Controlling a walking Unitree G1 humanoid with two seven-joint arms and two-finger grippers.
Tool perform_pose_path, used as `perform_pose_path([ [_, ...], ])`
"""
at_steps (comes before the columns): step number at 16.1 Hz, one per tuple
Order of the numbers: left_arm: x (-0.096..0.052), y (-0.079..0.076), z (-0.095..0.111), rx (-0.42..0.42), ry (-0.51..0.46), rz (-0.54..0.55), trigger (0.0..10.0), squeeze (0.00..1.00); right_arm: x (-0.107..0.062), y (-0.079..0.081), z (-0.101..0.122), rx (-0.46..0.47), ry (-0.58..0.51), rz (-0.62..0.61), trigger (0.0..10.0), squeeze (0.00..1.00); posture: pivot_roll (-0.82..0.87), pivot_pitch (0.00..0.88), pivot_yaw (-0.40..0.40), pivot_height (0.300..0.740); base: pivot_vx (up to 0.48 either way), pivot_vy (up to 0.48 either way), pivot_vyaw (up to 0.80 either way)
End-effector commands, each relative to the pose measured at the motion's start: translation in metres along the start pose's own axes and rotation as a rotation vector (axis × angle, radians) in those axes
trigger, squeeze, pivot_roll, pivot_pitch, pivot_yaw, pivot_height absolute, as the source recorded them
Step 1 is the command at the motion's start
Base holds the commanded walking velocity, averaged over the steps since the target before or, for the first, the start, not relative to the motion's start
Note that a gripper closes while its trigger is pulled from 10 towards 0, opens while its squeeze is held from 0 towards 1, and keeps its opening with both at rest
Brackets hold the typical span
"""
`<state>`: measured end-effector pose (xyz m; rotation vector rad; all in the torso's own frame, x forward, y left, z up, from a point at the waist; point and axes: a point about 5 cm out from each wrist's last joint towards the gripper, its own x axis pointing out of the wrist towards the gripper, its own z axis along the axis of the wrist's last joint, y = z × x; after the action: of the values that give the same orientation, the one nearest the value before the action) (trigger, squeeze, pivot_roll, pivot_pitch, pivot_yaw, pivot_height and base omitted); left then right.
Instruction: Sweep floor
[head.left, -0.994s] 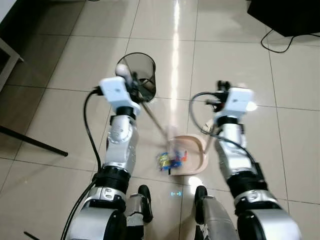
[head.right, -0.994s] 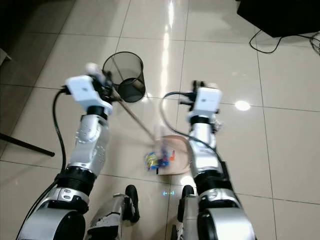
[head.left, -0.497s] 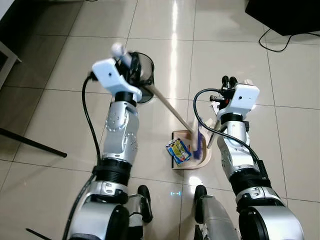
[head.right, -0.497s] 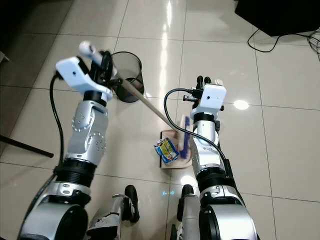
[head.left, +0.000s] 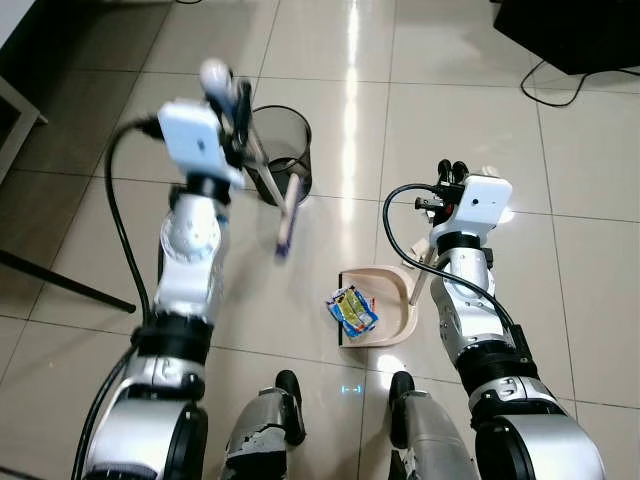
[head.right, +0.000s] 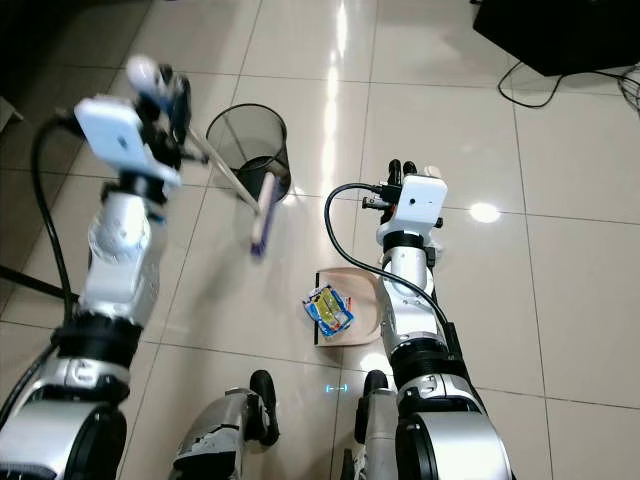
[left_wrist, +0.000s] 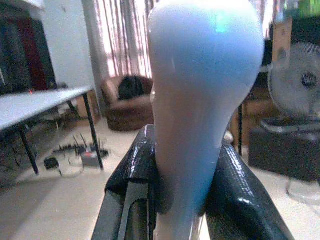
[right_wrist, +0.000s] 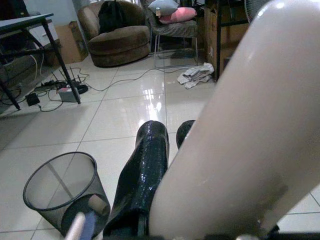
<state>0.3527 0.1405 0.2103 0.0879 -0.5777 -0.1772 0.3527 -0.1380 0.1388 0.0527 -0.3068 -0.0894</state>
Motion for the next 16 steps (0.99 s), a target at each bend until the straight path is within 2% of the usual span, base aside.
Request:
perform_pose_path([
  [1,-0.01,-0.007,-0.012,0.034,0.044,-0.053,10.0,0.0,-0.008,0.001,-0.007,0.008,0.018,0.012,10.0,0.0,0.06,0.339,0.092,0.74,0.0,0.0,0.0],
  [2,-0.02,-0.015,-0.024,0.075,0.085,-0.108,10.0,0.0,-0.008,0.001,-0.007,0.008,0.019,0.011,10.0,0.0,0.06,0.339,0.092,0.74,0.0,0.0,0.0],
  [4,-0.029,-0.02,-0.033,0.079,0.12,-0.129,10.0,0.0,-0.008,0.0,-0.007,0.007,0.017,0.01,10.0,0.0,0.05,0.344,0.09,0.74,0.0,0.0,0.0],
  [6,-0.038,-0.031,-0.041,0.039,0.152,-0.144,10.0,0.0,-0.008,-0.002,-0.007,0.003,0.018,0.01,10.0,0.0,0.05,0.344,0.088,0.74,0.0,0.0,0.0],
  [8,-0.039,-0.038,-0.041,-0.005,0.149,-0.138,10.0,0.0,-0.008,-0.002,-0.008,0.003,0.019,0.01,10.0,0.0,0.05,0.342,0.087,0.74,0.0,0.0,0.0],
  [10,-0.046,-0.048,-0.038,-0.123,0.157,-0.092,10.0,0.0,-0.009,-0.003,-0.008,0.004,0.022,0.007,10.0,0.0,0.05,0.334,0.087,0.74,0.0,0.0,0.0],
  [12,-0.05,-0.053,-0.033,-0.207,0.159,-0.06,10.0,0.0,-0.009,-0.003,-0.009,0.006,0.027,0.003,10.0,0.0,0.06,0.331,0.086,0.74,0.0,0.0,0.0],
  [13,-0.05,-0.054,-0.031,-0.24,0.158,-0.04,10.0,0.0,-0.008,-0.004,-0.009,0.007,0.029,0.002,10.0,0.0,0.06,0.331,0.085,0.74,0.0,0.0,0.0],
  [14,-0.046,-0.056,-0.025,-0.32,0.149,0.025,10.0,0.0,-0.008,-0.004,-0.009,0.007,0.03,0.0,10.0,0.0,0.06,0.328,0.084,0.74,0.0,0.0,0.0],
  [16,-0.042,-0.058,-0.018,-0.383,0.134,0.071,10.0,0.0,-0.007,-0.004,-0.009,0.007,0.03,-0.002,10.0,0.0,0.06,0.32,0.083,0.74,0.0,0.0,0.0],
])
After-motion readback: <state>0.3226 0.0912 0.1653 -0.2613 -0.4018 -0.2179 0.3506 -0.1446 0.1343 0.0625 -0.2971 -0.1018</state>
